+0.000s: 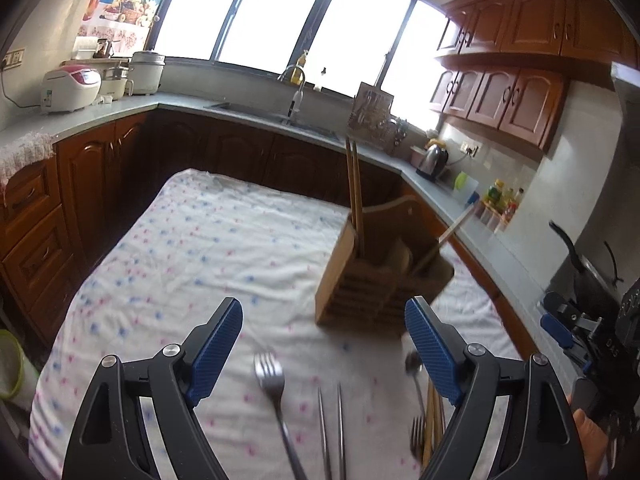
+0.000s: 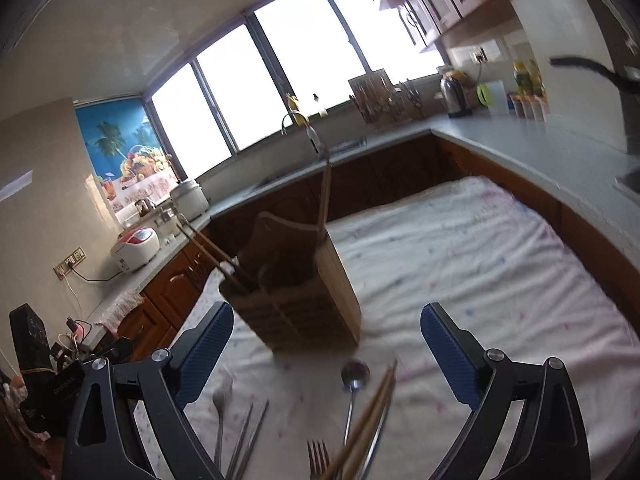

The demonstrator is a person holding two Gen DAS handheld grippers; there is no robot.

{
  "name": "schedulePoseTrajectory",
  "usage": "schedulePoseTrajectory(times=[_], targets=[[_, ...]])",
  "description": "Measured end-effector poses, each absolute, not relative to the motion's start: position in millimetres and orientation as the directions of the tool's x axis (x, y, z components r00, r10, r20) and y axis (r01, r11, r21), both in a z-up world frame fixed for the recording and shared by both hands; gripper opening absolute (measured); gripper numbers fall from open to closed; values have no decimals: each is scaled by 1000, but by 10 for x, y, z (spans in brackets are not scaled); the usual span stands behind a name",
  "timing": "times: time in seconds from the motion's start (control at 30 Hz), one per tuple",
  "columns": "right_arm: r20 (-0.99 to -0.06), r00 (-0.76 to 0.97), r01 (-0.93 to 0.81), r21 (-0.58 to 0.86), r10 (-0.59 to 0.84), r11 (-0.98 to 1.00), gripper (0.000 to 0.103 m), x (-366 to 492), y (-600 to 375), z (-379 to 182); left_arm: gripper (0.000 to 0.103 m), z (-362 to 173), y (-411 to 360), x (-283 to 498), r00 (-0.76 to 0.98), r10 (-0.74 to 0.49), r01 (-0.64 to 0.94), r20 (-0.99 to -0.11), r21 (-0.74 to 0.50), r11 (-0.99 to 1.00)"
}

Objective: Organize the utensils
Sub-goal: 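Withdraw both open tools back toward the remaining utensils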

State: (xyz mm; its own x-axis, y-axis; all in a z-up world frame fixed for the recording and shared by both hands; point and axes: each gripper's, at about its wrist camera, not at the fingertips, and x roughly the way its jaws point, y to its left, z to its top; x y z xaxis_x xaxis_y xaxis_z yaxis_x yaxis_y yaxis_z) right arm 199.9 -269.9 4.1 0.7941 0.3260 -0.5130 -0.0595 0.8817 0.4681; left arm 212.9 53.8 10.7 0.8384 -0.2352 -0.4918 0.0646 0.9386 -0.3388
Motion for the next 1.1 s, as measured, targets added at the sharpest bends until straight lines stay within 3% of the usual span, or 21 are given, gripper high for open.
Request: schedulePoseTrajectory(times=[0.47,0.97,1.03,1.1], targets=[[-604,740,2,442,296,897,96,1427,-2748,-280,83,40,504,1566,785,-257,51,-563,-355,933],[-650,707,15,407,278,913,95,1291,-2716,-476,83,-93,309,1396,755,-226,53,-616,-286,957],[-650,707,13,404,278,914,93,1298,-2706,-487,83,-91,270,1407,755,-220,60,-618,-270,961],[-654,704,11,401,278,916,83,1328,-2696,-496,82,-98,240,1430,750,-223,70,-623,-260,963]])
